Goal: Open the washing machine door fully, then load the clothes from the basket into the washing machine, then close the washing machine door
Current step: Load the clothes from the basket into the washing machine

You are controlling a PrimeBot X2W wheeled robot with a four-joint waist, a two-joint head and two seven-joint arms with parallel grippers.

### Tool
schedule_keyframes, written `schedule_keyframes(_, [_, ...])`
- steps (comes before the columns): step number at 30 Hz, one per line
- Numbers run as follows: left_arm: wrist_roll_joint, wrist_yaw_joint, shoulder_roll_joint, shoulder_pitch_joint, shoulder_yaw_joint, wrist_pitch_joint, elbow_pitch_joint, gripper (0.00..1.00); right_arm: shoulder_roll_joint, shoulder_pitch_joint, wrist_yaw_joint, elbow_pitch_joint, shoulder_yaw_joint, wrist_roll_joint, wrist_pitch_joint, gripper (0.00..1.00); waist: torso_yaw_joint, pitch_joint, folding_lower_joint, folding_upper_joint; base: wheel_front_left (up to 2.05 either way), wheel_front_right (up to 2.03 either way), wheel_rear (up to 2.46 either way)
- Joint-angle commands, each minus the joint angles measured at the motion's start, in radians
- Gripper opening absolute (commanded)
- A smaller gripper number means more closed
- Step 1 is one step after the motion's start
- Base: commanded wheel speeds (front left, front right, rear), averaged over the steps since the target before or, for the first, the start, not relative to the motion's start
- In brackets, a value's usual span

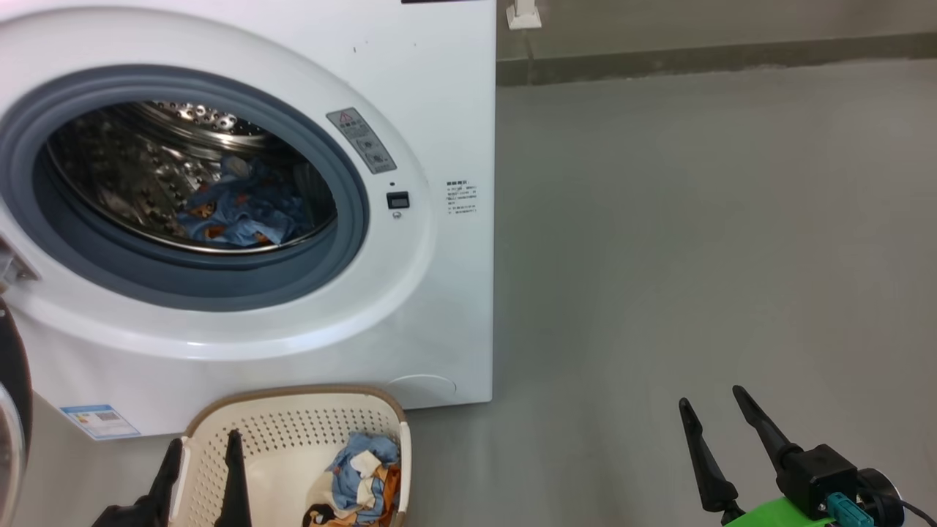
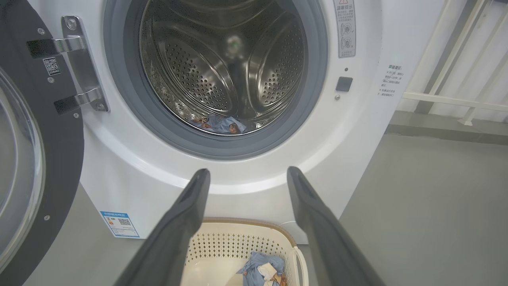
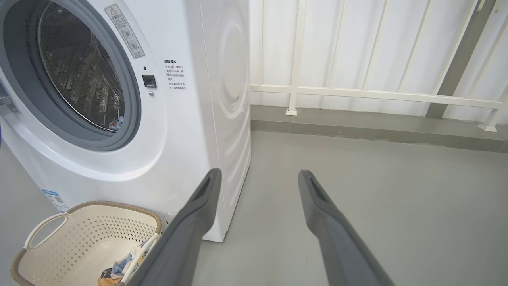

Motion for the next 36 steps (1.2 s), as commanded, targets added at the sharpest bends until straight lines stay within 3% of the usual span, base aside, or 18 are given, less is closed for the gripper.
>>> schedule_keyframes(1, [0.010,-0.005,0.005,-0.039,0.034,-0.006,-0.013,1.00,-0.005,-0.015,0.002,-0.027,0.026,0.001,-0.012,1.00,-0.004,0.015,0.0000,-0.0001,0.00,0.00,0.00])
schedule_keyframes(16, [0.019,-0.040,0.007,-0.185,0.022,-0.006,0.139,1.00,-0.005,-0.080,0.002,-0.066,0.010,-0.032,-0.012,1.00,-0.046,0.268,0.0000,-0.0001,0.00,0.00,0.00])
schedule_keyframes(29, [0.020,-0.060,0.065,-0.399,0.013,-0.006,0.436,1.00,-0.005,-0.151,0.002,-0.098,0.004,-0.038,-0.012,1.00,-0.131,0.457,0.0000,-0.0001,0.00,0.00,0.00])
schedule_keyframes(36, [0.019,-0.063,0.105,-0.524,-0.043,-0.006,0.593,1.00,-0.005,-0.173,0.002,-0.118,0.004,-0.035,-0.012,1.00,-0.180,0.547,0.0000,-0.0001,0.00,0.00,0.00])
